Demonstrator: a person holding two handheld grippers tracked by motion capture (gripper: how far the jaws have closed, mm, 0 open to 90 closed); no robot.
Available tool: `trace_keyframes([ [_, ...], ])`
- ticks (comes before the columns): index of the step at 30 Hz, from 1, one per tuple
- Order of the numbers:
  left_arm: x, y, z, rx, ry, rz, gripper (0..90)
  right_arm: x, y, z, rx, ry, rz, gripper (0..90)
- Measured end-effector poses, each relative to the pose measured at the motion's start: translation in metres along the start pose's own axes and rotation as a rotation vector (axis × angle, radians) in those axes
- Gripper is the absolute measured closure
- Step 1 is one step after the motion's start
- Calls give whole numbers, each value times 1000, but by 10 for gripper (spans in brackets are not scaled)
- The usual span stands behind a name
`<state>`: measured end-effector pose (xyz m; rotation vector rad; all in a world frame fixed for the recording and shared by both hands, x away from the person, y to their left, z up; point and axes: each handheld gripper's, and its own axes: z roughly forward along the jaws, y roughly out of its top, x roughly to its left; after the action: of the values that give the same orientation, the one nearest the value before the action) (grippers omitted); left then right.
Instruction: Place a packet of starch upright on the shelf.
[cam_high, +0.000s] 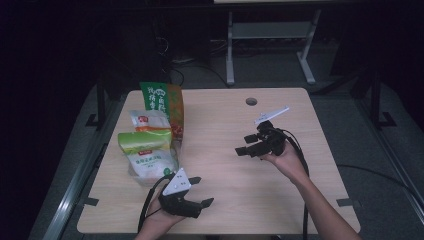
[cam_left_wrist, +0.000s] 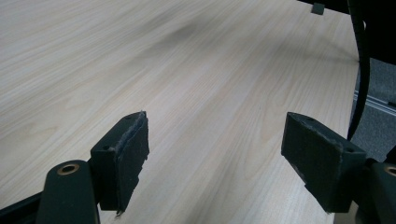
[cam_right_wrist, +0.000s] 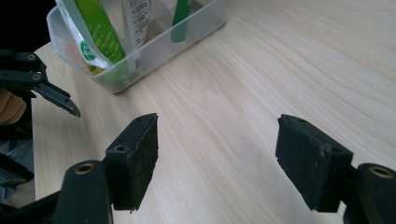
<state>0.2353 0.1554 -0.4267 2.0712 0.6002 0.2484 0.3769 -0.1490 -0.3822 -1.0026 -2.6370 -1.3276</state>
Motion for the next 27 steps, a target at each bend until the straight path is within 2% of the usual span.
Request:
trace_keyframes([
  [27, 2, -2, 2, 5, 13, -1, 227, -12, -47, -29, -21, -40, 81, 282],
])
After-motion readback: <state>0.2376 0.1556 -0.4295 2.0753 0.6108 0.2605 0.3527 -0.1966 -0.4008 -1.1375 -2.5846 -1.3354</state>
